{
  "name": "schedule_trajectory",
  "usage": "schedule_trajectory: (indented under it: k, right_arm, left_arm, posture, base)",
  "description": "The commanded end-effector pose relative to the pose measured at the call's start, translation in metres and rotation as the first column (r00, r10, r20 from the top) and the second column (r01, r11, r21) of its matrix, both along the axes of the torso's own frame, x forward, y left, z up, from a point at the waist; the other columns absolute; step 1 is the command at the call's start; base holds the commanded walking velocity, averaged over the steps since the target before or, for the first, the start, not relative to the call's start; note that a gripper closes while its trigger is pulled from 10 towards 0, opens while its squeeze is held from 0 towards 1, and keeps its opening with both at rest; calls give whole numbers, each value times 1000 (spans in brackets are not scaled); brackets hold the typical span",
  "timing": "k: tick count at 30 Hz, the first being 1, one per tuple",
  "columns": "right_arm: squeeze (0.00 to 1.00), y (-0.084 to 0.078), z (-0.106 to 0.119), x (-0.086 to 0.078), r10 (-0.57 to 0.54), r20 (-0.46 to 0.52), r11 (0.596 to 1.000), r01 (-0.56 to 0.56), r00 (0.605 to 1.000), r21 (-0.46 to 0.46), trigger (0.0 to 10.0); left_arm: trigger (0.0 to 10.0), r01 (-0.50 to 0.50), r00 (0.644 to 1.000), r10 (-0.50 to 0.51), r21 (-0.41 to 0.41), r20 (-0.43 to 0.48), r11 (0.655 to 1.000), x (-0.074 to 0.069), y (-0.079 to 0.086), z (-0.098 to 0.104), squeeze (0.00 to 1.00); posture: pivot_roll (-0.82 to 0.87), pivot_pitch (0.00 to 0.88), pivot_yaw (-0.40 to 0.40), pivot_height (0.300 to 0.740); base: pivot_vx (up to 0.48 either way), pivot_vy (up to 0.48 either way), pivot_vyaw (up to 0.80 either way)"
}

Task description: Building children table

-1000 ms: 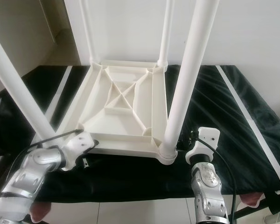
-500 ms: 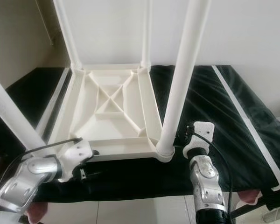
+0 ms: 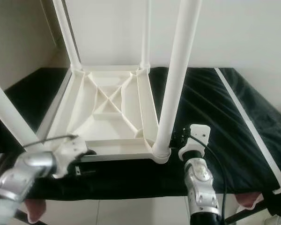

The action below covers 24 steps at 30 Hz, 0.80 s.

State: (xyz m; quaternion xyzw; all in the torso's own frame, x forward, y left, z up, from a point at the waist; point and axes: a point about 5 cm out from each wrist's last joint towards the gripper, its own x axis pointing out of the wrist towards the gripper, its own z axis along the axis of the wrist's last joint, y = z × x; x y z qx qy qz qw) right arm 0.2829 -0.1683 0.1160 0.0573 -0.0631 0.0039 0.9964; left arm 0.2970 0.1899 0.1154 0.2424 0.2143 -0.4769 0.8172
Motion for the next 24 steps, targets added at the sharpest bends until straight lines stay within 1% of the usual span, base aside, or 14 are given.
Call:
schedule_trajectory:
  k: [1,3,8,11,12,13,15,16,17,19,20,21,23,24]
  right_arm:
    - [0,10,4,2,28,23,1000,-28,999,1,10000]
    - [0,15,7,3,36,33,999,-37,999,11,10000]
    - [0,13,8,-2,41,40,999,-41,998,5,10000]
    - [0,7,8,-7,31,44,1000,-31,999,-2,10000]
    - [0,-2,9,-14,9,52,1000,-8,999,-25,10000]
    - [0,-2,9,-14,9,52,1000,-8,999,-25,10000]
    - [0,-17,10,-26,-45,56,997,48,997,-57,10000]
    - [0,-17,10,-26,-45,56,997,48,997,-57,10000]
    - [0,-21,10,-31,-66,59,995,70,996,-68,10000]
    - [0,-28,11,-41,-87,59,992,92,995,-91,10000]
    - [0,-28,11,-41,-87,59,992,92,995,-91,10000]
    - [0,-32,12,-46,-98,60,989,104,993,-102,10000]
    - [0,-32,12,-46,-98,60,989,104,993,-102,10000]
    - [0,-38,13,-57,-112,54,987,118,992,-109,10000]
  left_arm:
    - [10000,-83,996,82,40,35,996,6,14,0,0]
    - [10000,-89,994,86,41,59,995,11,18,6,0]
    - [10000,-106,991,101,51,89,993,15,29,17,0]
    - [10000,-56,994,55,14,91,998,11,21,23,0]
    - [10000,39,995,-32,-77,92,996,-1,3,32,0]
    - [10000,39,995,-32,-77,92,996,-1,3,32,0]
    - [10000,129,987,-105,-208,119,970,-11,-16,46,0]
    - [10000,129,987,-105,-208,119,970,-11,-16,46,0]
    - [10000,151,984,-121,-251,132,956,-13,-21,51,0]
    - [10000,151,980,-97,-325,175,934,-12,-26,59,0]
    - [10000,151,980,-97,-325,175,934,-12,-26,59,0]
    - [10000,123,980,-58,-352,190,928,-9,-26,61,0]
    - [10000,123,980,-58,-352,190,928,-9,-26,61,0]
    - [10000,57,966,45,-379,255,924,0,-26,63,0]
  posture:
    - [-18,0,-18,740]
    - [-21,0,-14,740]
    - [-25,0,-12,740]
    - [-25,0,-11,740]
    - [-26,0,-10,740]
    - [-26,0,-10,740]
    - [-28,0,-14,740]
    - [-28,0,-14,740]
    - [-28,0,-14,740]
    - [-29,0,-14,740]
    - [-29,0,-14,740]
    - [-30,0,-14,740]
    - [-30,0,-14,740]
    - [-31,0,-14,740]
  base:
    - [0,0,0]
    - [0,0,0]
    - [0,0,0]
    - [0,0,0]
    - [0,0,0]
    - [0,0,0]
    - [0,0,0]
    - [0,0,0]
    - [0,0,0]
    - [0,0,0]
    - [0,0,0]
    - [0,0,0]
    - [0,0,0]
    - [0,0,0]
